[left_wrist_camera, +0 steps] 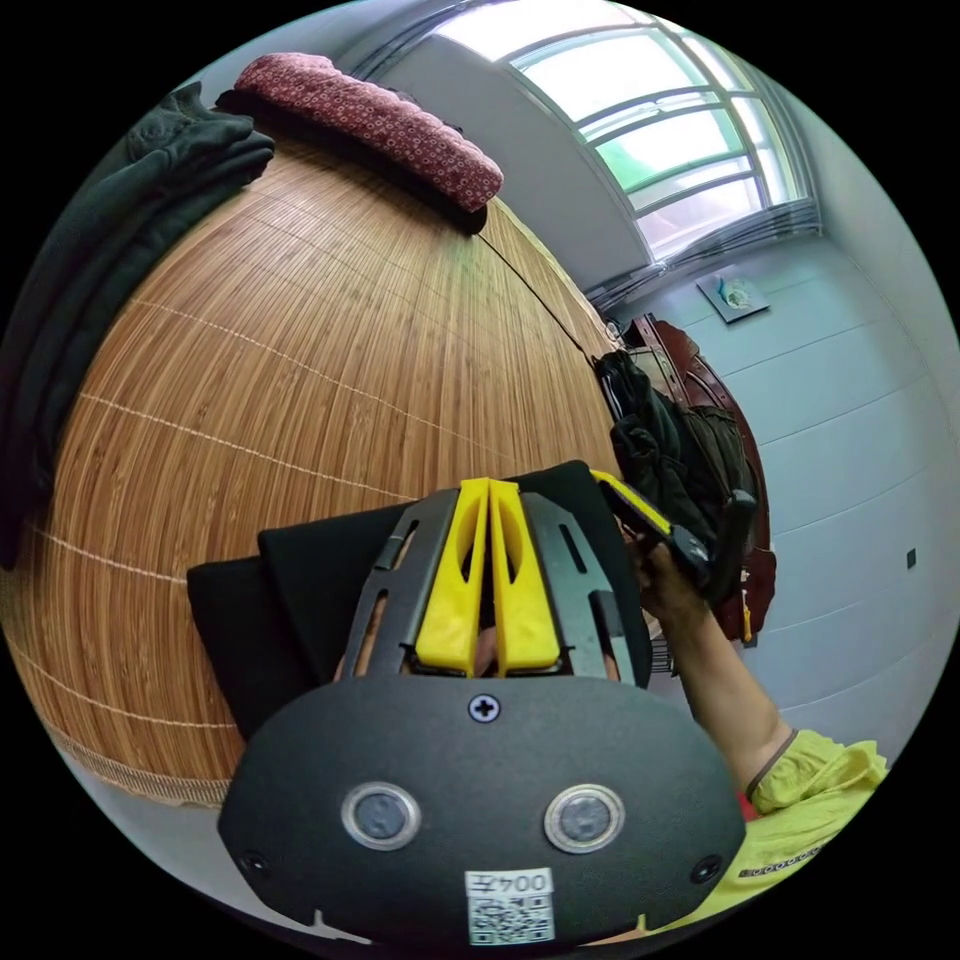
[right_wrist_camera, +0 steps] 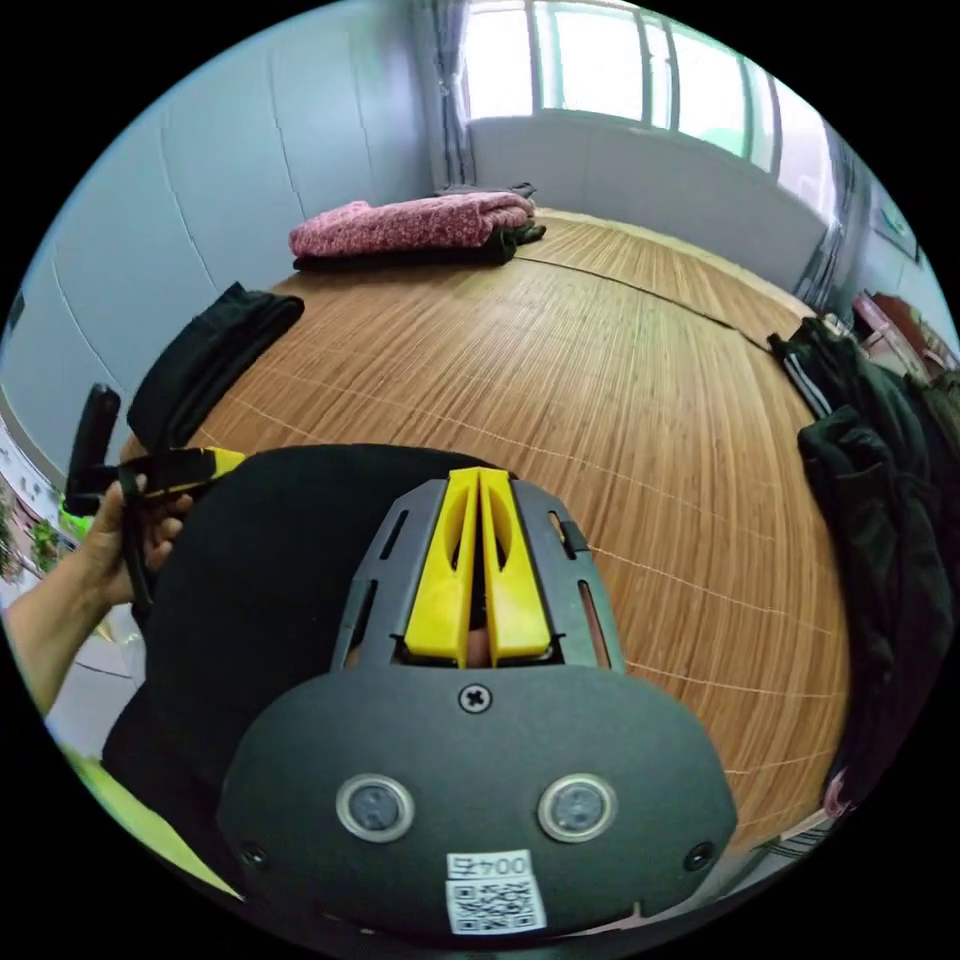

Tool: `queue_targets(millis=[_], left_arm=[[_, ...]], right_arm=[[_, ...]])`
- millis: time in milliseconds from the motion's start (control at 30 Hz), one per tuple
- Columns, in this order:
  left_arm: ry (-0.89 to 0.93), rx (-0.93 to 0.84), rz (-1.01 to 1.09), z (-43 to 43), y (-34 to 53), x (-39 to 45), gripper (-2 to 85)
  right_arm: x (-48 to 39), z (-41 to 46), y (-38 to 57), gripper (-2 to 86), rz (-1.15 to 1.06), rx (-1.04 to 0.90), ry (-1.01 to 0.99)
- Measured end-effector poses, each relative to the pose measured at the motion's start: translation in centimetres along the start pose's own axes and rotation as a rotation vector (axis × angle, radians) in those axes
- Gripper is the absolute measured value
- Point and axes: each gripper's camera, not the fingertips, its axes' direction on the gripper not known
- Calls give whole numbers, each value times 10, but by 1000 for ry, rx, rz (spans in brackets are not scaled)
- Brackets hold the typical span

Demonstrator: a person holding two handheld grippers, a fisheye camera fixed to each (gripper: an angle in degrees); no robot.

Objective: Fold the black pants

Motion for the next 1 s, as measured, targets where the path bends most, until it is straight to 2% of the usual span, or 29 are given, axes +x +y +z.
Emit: queue_targets(millis=[100, 167, 267, 333, 367, 500, 567, 600, 667, 733, 867, 1000], left_arm=[[10, 1, 3, -6, 1, 1, 3], [48, 6, -9, -12, 0, 0, 3], [175, 17, -46, -43, 0, 4, 2], [248, 80, 4, -94, 14, 15, 1], [235, 94, 23, -107, 20, 17, 1], [2, 196, 42, -158, 87, 5, 1], [-125, 95, 15, -141, 102, -9, 2], [-168, 33, 30, -131, 109, -15, 2], [-121, 165, -25, -154, 124, -18, 4], [-56, 281, -23, -185, 143, -12, 8], [-40, 245, -100, -196, 181, -35, 29], [133, 247, -203, -185, 222, -72, 86]], right_arm=[[22, -19, -4, -7, 84, -15, -165], [41, -52, 14, -7, 180, 63, -257], [38, -86, 55, -7, 201, 92, -286], [22, -100, 82, -7, 172, 104, -281], [9, -106, 98, -7, 152, 114, -281], [-46, -100, 127, -4, 46, 145, -215], [-79, -61, 135, 1, -35, 13, -90], [-83, -60, 137, 3, -26, 41, -75], [-88, -77, 134, 17, 36, 29, -84], [-92, -102, 142, 53, 54, 102, -132], [-100, -128, 179, 86, 163, 182, -312], [-126, -128, 207, 101, 174, 193, -310]])
